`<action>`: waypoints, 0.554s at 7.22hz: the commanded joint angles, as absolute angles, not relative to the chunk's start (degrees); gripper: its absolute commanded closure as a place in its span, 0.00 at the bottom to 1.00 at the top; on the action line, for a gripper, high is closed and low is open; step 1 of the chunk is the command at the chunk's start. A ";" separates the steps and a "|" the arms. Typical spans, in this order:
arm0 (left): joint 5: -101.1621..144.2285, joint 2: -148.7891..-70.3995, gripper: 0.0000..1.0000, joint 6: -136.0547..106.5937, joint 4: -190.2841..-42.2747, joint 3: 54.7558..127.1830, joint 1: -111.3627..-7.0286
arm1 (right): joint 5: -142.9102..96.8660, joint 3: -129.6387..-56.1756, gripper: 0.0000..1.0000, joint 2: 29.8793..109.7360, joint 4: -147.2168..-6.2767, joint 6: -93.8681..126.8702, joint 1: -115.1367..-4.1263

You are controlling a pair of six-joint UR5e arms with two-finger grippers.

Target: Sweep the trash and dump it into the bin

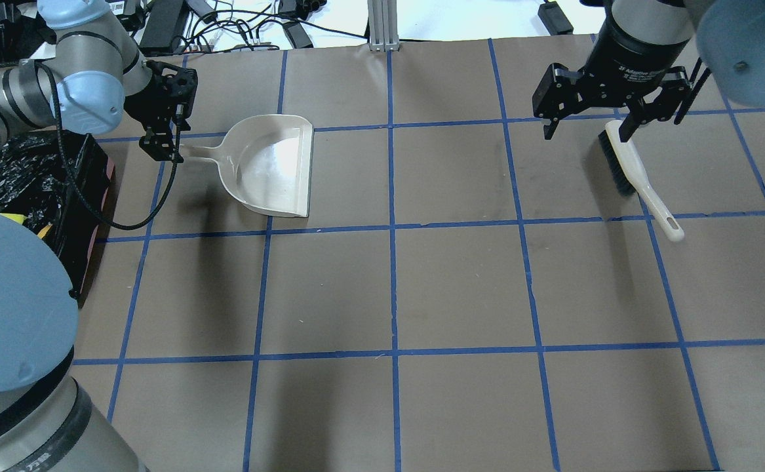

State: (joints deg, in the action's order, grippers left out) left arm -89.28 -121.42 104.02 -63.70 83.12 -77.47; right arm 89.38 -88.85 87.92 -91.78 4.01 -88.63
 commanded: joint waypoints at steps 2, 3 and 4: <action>-83.87 -115.78 0.00 101.53 -68.25 79.91 -77.52 | 89.38 -88.86 0.00 87.89 -91.85 4.13 -88.68; -83.76 -113.23 0.00 97.08 -72.29 79.02 -77.69 | 89.38 -88.86 0.00 87.98 -92.02 4.13 -88.68; -83.67 -110.68 0.00 95.38 -76.42 78.93 -77.70 | 89.38 -88.77 0.00 87.98 -91.76 4.13 -88.68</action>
